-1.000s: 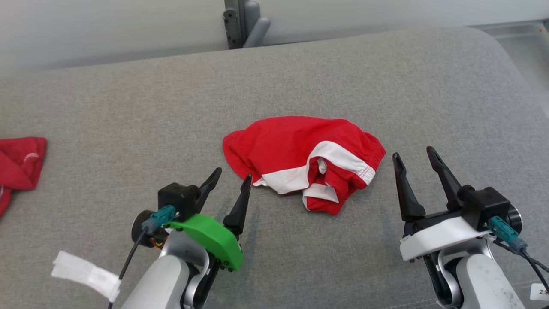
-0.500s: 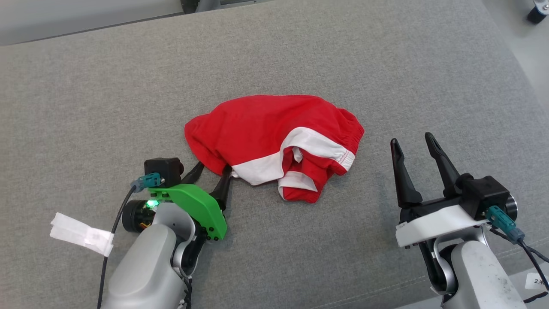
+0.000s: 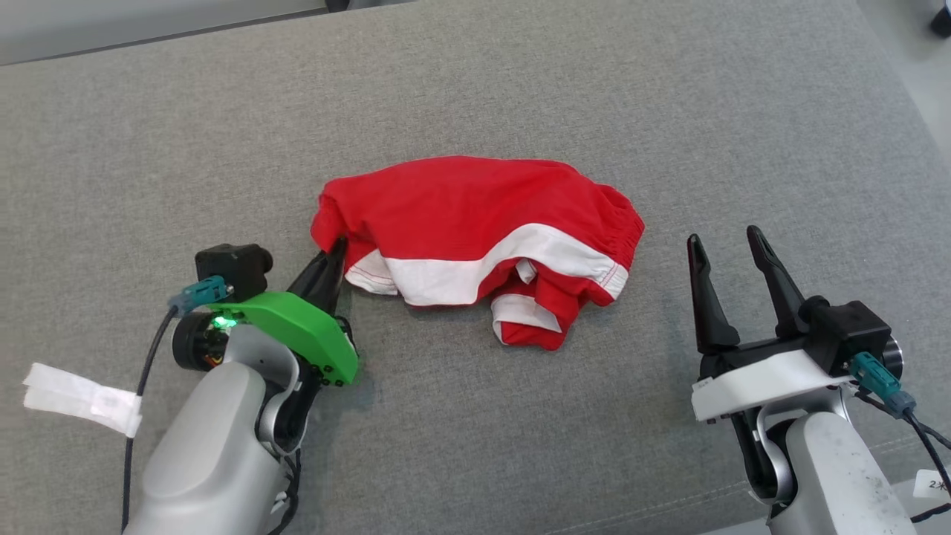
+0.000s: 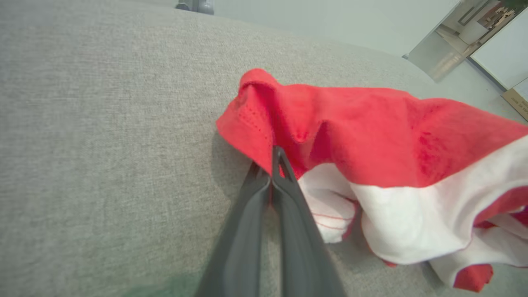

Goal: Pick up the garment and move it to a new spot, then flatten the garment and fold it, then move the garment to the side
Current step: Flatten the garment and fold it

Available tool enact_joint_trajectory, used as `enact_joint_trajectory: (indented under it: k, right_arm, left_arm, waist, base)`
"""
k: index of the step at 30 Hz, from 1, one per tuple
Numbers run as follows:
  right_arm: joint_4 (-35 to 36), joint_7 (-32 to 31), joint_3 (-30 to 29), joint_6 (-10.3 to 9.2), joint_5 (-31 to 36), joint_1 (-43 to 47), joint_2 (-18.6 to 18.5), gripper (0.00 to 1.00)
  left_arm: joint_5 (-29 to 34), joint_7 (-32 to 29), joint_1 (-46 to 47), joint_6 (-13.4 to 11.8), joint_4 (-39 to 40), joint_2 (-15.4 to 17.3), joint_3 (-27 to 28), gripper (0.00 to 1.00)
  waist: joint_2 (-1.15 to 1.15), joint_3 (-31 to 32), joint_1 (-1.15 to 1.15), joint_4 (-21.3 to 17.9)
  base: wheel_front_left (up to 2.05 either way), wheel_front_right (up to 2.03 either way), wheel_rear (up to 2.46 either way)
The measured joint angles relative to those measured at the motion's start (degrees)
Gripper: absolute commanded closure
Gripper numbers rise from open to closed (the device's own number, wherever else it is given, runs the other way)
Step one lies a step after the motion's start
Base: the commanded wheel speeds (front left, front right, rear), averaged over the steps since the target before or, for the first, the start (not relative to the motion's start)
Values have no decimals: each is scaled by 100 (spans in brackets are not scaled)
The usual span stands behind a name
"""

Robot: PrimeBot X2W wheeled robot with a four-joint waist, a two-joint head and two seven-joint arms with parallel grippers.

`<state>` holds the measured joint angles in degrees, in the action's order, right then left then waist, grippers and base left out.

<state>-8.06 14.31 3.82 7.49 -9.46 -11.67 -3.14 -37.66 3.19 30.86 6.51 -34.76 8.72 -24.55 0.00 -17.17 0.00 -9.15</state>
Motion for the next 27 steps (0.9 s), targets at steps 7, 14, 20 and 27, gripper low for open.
enact_joint_trajectory:
  k: [7, 14, 20, 27]
  right_arm:
    - [-55, 16, -21, 0, -15, 31, 15, 0]
    - [-78, -8, -43, 0, -19, 26, 16, 0]
    - [-108, -11, -32, 0, -19, -40, 19, 0]
    - [-126, -11, -45, 0, -16, -59, 20, 0]
  left_arm:
    - [-99, -399, -394, -300, 1236, 532, 190, 100]
    - [-205, -869, -1063, -775, 2305, 984, 407, 100]
    - [-314, -913, -1371, -831, 2286, 882, 349, 40]
    - [-30, -325, -1373, -1018, 1941, 844, 347, 0]
  waist:
    - [0, 84, 0, 239]
    - [0, 106, 0, 453]
    - [0, 66, 0, 507]
    - [0, 120, 0, 468]
  base:
    - [0, 0, 0]
    - [0, 0, 0]
    - [0, 0, 0]
    - [0, 0, 0]
